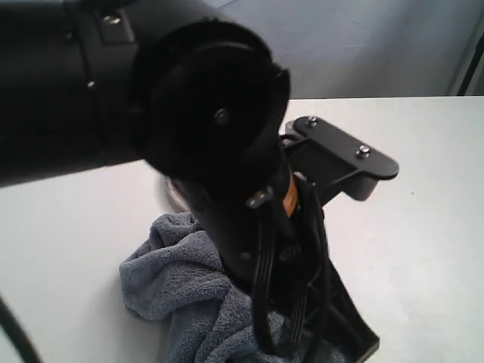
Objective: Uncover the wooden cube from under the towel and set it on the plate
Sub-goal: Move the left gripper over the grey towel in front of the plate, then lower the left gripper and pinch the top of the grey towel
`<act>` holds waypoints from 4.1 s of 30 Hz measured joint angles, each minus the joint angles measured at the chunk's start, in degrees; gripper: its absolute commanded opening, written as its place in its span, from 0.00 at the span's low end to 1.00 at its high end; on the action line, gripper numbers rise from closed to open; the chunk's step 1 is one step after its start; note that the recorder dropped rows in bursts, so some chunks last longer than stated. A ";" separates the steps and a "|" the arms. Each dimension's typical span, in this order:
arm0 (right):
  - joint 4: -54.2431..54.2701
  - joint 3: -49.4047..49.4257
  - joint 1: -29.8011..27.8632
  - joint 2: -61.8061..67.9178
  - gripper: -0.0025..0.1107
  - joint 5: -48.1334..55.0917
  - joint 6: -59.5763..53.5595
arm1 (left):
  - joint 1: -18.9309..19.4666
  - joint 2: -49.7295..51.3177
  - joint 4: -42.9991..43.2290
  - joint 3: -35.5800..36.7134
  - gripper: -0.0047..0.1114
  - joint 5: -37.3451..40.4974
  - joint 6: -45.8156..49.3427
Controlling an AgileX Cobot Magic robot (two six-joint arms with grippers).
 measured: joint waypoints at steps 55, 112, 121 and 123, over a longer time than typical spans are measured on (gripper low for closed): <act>0.00 0.00 0.00 0.00 0.05 0.00 0.00 | 21.08 -15.58 9.77 17.17 0.04 4.96 -3.46; 0.00 0.00 0.00 0.00 0.05 0.00 0.00 | -8.60 -5.22 15.36 31.72 0.47 -16.14 -50.21; 0.00 0.00 0.00 0.00 0.05 0.00 0.00 | -8.60 -5.22 15.75 35.14 0.72 -25.75 -50.71; 0.00 0.00 0.00 0.00 0.05 0.00 0.00 | -8.60 -3.97 15.98 35.96 0.72 -26.27 -50.82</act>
